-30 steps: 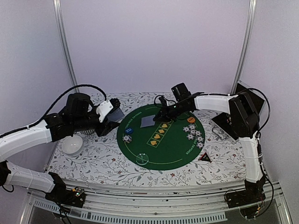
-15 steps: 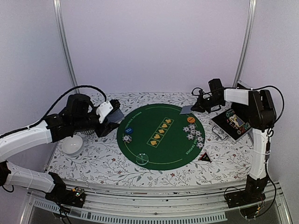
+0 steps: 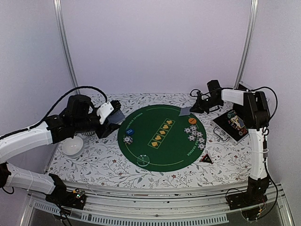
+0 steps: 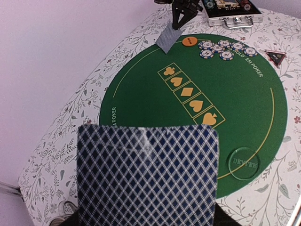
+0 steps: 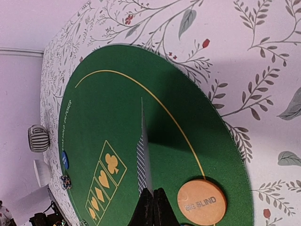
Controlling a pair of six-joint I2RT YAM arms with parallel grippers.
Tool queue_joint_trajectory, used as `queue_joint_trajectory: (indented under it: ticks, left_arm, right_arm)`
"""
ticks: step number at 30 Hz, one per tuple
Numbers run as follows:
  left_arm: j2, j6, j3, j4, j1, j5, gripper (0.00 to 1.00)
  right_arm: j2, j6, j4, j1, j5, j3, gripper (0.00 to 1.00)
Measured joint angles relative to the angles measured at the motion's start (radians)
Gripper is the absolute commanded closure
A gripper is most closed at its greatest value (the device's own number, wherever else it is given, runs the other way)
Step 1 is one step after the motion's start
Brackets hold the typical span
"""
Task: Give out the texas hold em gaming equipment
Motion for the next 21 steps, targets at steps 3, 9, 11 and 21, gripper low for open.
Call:
queue_joint_trajectory:
  ticks: [3, 9, 11, 21]
  left_arm:
    - [0.0, 0.0, 0.0, 0.0, 0.0, 0.002, 0.45]
    - [0.0, 0.002, 0.0, 0.0, 0.002, 0.017, 0.45]
    - [0.0, 0.004, 0.0, 0.0, 0.002, 0.024, 0.45]
    - [-0.001, 0.037, -0.009, -0.001, 0.003, 0.113, 0.45]
  right_arm:
    - [0.05, 0.004, -0.005, 0.0, 0.001, 0.023, 0.8]
    - [0.1, 0.008, -0.068, 0.0, 0.067, 0.066, 0.38]
    - [0.077, -0.002, -0.091, 0.006, 0.139, 0.077, 0.28]
    - [-0.283, -0.218, -0.137, 0.223, 0.378, 0.1, 0.1]
